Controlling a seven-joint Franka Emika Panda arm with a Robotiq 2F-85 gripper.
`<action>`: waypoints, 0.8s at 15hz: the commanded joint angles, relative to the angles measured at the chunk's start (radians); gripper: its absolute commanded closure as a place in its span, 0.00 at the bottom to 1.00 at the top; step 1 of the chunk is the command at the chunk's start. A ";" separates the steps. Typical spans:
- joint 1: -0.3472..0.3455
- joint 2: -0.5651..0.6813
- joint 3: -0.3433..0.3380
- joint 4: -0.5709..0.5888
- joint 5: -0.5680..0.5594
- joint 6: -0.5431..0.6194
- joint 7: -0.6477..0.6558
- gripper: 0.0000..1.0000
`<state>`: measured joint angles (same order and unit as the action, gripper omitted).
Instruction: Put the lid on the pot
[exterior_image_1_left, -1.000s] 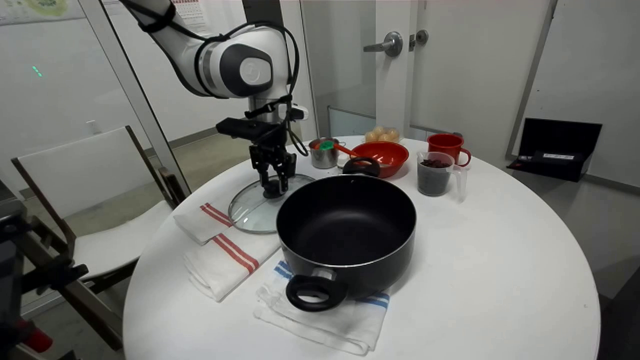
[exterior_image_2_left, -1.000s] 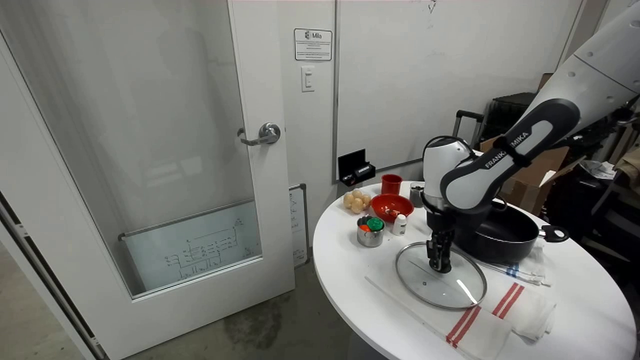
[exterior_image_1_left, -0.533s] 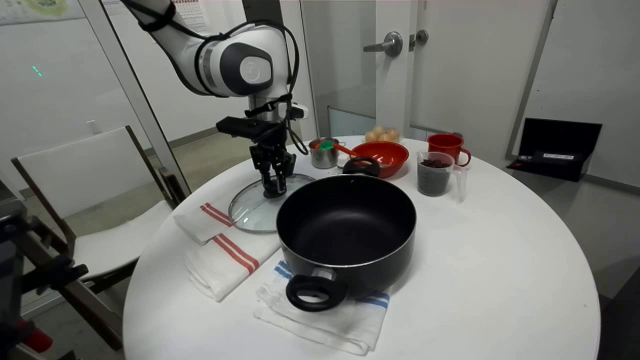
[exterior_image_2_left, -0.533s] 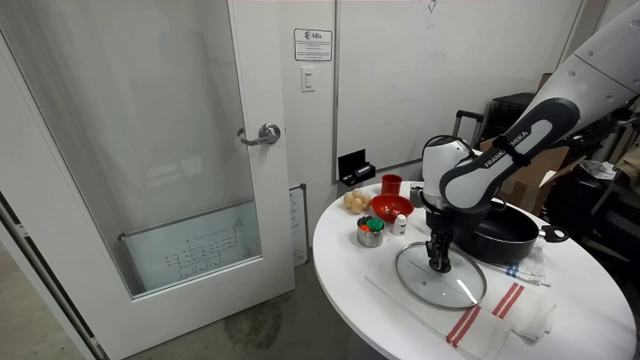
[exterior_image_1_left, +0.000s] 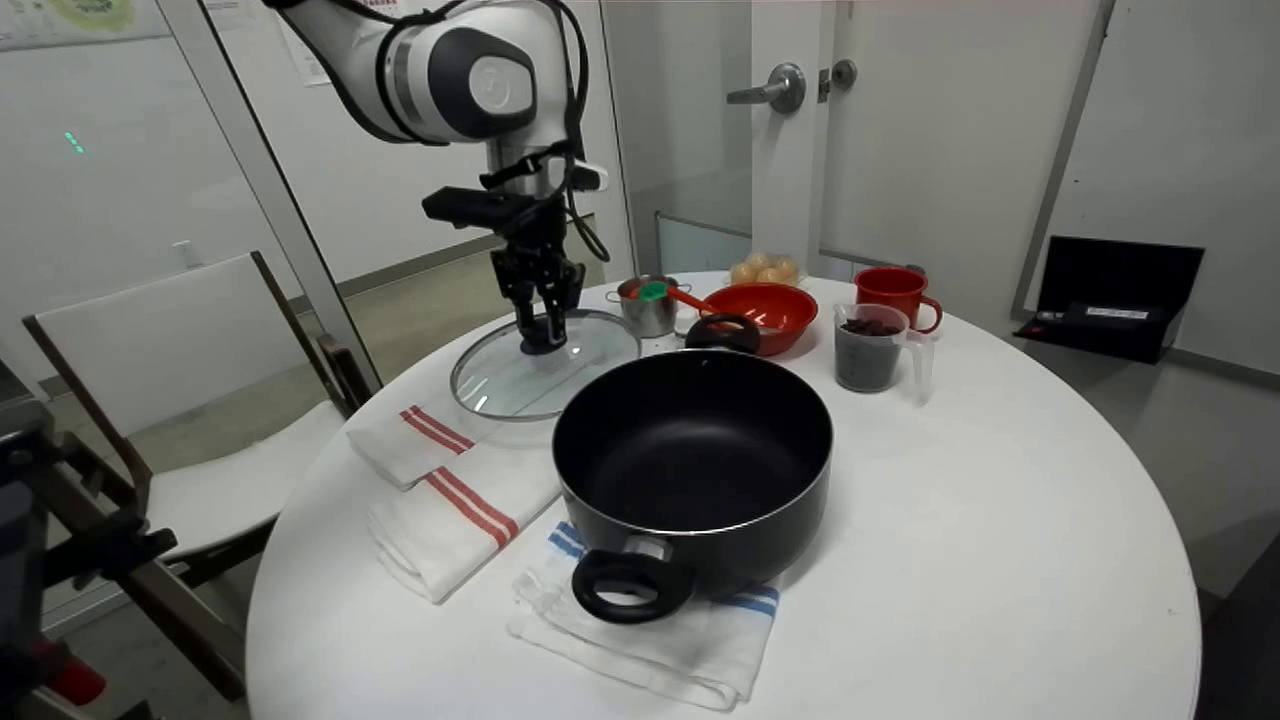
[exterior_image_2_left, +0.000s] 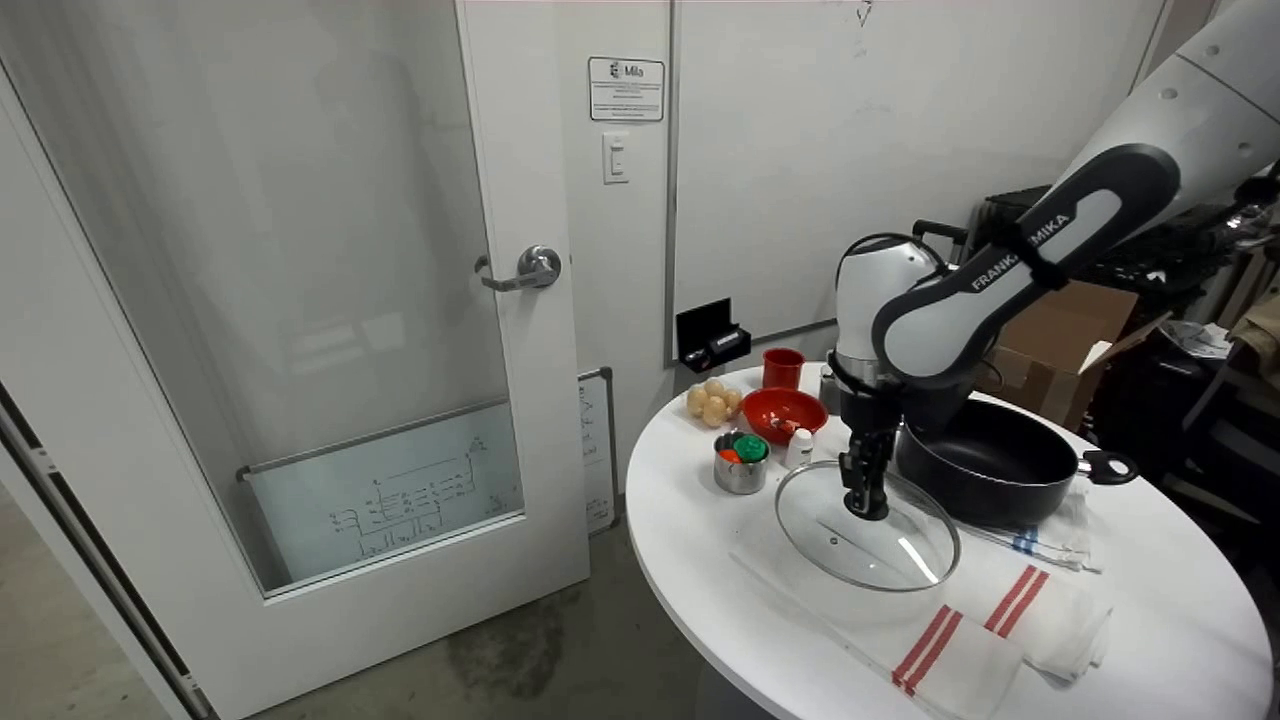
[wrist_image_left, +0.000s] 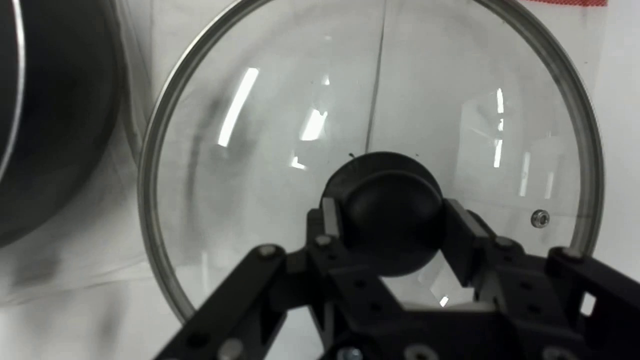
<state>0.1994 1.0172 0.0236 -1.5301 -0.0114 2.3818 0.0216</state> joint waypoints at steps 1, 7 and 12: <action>-0.001 -0.128 0.003 -0.073 -0.018 -0.066 0.029 0.75; -0.022 -0.279 -0.008 -0.148 -0.016 -0.099 0.046 0.75; -0.059 -0.376 -0.042 -0.219 -0.012 -0.084 0.082 0.75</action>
<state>0.1656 0.7303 -0.0067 -1.6722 -0.0114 2.3003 0.0678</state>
